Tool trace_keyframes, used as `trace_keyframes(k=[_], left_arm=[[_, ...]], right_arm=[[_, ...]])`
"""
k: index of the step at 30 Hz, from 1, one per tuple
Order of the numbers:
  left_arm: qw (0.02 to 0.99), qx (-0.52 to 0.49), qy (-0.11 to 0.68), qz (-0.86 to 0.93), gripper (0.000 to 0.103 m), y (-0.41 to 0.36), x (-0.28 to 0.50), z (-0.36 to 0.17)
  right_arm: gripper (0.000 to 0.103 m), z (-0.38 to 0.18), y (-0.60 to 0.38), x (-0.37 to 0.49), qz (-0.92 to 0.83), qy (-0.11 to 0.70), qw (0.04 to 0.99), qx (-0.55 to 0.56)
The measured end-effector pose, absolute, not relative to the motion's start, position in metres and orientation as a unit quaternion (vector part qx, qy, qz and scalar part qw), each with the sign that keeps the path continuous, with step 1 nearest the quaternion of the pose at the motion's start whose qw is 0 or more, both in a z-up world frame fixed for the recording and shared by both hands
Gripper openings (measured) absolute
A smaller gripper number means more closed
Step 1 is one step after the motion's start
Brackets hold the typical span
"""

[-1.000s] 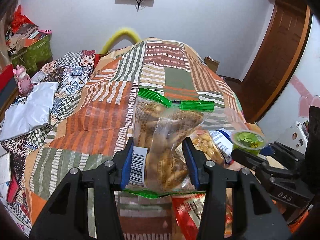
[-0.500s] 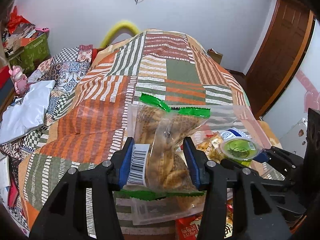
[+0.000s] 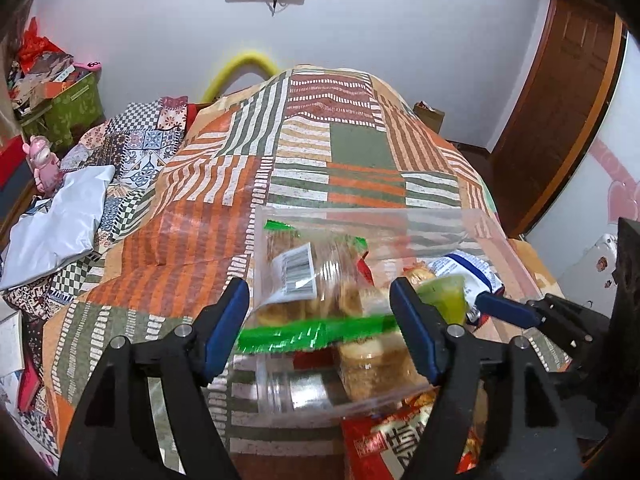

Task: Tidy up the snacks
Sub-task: 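Carry the jelly cup and cookie bag into the box and open both tools, then grasp the yellow KAKA chip bag with the right tool while the left tool grasps the orange cake bag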

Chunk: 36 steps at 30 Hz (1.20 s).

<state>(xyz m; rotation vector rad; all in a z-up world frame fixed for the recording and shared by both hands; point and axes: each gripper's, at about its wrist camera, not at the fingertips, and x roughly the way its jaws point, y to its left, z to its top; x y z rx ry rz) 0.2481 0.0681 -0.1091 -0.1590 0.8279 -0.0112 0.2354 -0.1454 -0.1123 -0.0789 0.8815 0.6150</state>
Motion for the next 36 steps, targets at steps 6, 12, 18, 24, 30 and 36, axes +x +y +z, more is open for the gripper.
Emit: trace_keyframes(k=[6,12,18,24,30,36], left_arm=[[0.912,-0.080,0.402,-0.007,0.073,0.067,0.226,-0.102],[0.914,-0.071,0.399,-0.006,0.079,0.064,0.192,-0.092],[0.916,-0.058,0.398,-0.002,0.086,0.065,0.151,-0.088],[0.909,-0.062,0.413,0.001,0.086,0.068,0.119,-0.099],[0.894,-0.074,0.441,0.002,0.086,0.071,0.100,-0.118],[0.884,-0.082,0.461,0.004,0.086,0.074,0.088,-0.134]], right_arm=[[0.055,-0.104,-0.156,0.221,0.291,0.414,0.862,-0.039],[0.058,-0.095,-0.171,0.198,0.286,0.407,0.866,-0.044],[0.064,-0.090,-0.185,0.174,0.280,0.401,0.871,-0.048],[0.067,-0.091,-0.198,0.149,0.276,0.402,0.871,-0.058],[0.069,-0.106,-0.207,0.134,0.270,0.418,0.865,-0.059],[0.069,-0.134,-0.207,0.129,0.267,0.450,0.850,-0.064]])
